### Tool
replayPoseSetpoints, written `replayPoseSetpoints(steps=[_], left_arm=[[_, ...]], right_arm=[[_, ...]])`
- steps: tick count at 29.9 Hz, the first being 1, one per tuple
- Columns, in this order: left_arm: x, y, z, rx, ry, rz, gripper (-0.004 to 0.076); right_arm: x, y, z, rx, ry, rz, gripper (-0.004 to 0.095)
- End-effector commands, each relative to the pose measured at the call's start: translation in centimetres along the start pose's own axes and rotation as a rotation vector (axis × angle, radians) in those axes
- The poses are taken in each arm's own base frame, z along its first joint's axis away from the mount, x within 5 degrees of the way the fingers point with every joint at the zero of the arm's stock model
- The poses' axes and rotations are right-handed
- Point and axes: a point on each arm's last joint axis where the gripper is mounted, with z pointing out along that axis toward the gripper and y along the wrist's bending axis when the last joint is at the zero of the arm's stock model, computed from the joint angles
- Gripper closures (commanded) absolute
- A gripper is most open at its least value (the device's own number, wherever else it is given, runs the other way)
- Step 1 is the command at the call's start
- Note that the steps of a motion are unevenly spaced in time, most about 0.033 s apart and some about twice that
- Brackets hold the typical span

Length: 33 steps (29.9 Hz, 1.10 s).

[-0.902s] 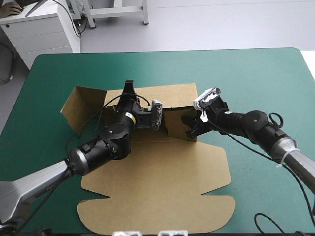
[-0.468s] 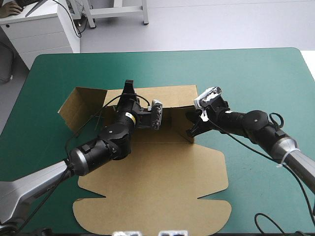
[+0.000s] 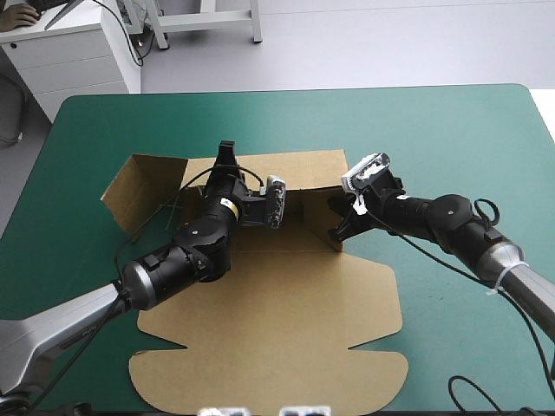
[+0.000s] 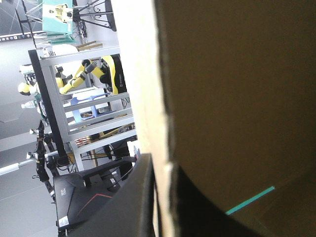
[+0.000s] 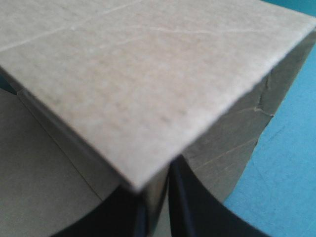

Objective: Fold the box

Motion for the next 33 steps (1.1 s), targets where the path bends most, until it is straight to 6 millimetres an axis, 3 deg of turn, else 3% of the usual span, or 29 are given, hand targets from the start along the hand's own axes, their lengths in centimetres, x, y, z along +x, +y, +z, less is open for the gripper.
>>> replayPoseSetpoints(steps=[1, 4, 9, 12, 22, 29, 33], left_arm=[[-0.6, 0.5, -0.7, 0.002, -0.071, -0.052, 0.0722], [-0.6, 0.5, -0.7, 0.002, -0.071, -0.052, 0.0722], [-0.6, 0.5, -0.7, -0.002, -0.068, -0.056, 0.0722], [-0.6, 0.5, -0.7, -0.002, -0.068, -0.047, 0.0722], [-0.6, 0.5, -0.7, -0.002, -0.066, -0.047, 0.0722], [-0.5, 0.5, -0.7, -0.001, -0.054, -0.047, 0.0722], [-0.5, 0.5, -0.7, -0.001, -0.054, -0.047, 0.0722]], right_arm=[[-1.7, 1.8, -1.1, -0.122, -0.053, -0.029, 0.0871], [-1.6, 1.8, -1.0, -0.119, -0.037, -0.019, 0.0799], [-1.2, 1.6, -1.7, -0.083, 0.032, -0.018, 0.0447], [-1.1, 1.6, -2.7, -0.045, 0.065, -0.027, 0.0318], [-2.3, 1.4, -8.3, 0.131, 0.022, -0.092, 0.0304], [-2.2, -2.2, -13.6, 0.369, -0.065, -0.006, 0.0307], [-1.8, -4.0, -14.8, 0.44, -0.105, 0.105, 0.0401]])
